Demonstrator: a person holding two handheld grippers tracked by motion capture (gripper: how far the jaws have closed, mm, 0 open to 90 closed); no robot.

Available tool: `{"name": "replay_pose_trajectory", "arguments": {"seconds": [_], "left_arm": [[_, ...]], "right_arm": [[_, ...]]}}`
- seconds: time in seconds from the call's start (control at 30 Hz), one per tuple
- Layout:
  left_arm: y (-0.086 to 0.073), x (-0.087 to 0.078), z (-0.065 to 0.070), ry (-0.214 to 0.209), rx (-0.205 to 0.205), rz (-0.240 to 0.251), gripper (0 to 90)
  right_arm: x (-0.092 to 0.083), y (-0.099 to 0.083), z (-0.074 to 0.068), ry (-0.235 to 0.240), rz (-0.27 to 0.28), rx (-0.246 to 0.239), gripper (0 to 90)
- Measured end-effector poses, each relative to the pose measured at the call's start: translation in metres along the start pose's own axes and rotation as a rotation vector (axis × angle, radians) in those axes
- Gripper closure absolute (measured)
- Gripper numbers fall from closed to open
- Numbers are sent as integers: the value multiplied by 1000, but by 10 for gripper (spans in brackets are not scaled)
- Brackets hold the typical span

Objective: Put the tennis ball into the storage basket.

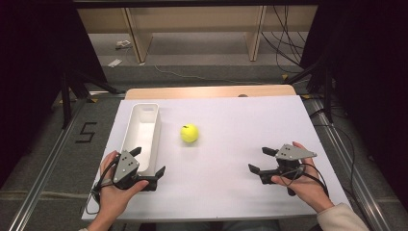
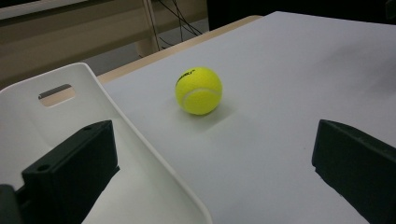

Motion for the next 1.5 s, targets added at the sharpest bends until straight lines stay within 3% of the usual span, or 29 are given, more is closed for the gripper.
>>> {"name": "replay_pose_trajectory", "arguments": {"seconds": [0.23, 0.8, 1.5], "left_arm": [[0, 0, 2, -5, 5, 0, 0], [1, -1, 3, -4, 9, 3, 0], [2, -1, 2, -8, 11, 10, 0]], "right_arm": [[1, 3, -3, 8, 9, -16, 186], [26, 21, -13, 17, 30, -39, 185], [60, 37, -21, 24, 18, -53, 178]]}}
Point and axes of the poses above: each handheld gripper's, and its own axes: x roughly forward along the jaws, y roughly out of its top, z roughly to its right, the point moved 1 cm from there along x, roughly forward along the jaws, and after that the axes turned 1 degree about -y, right-handed, at the moved point
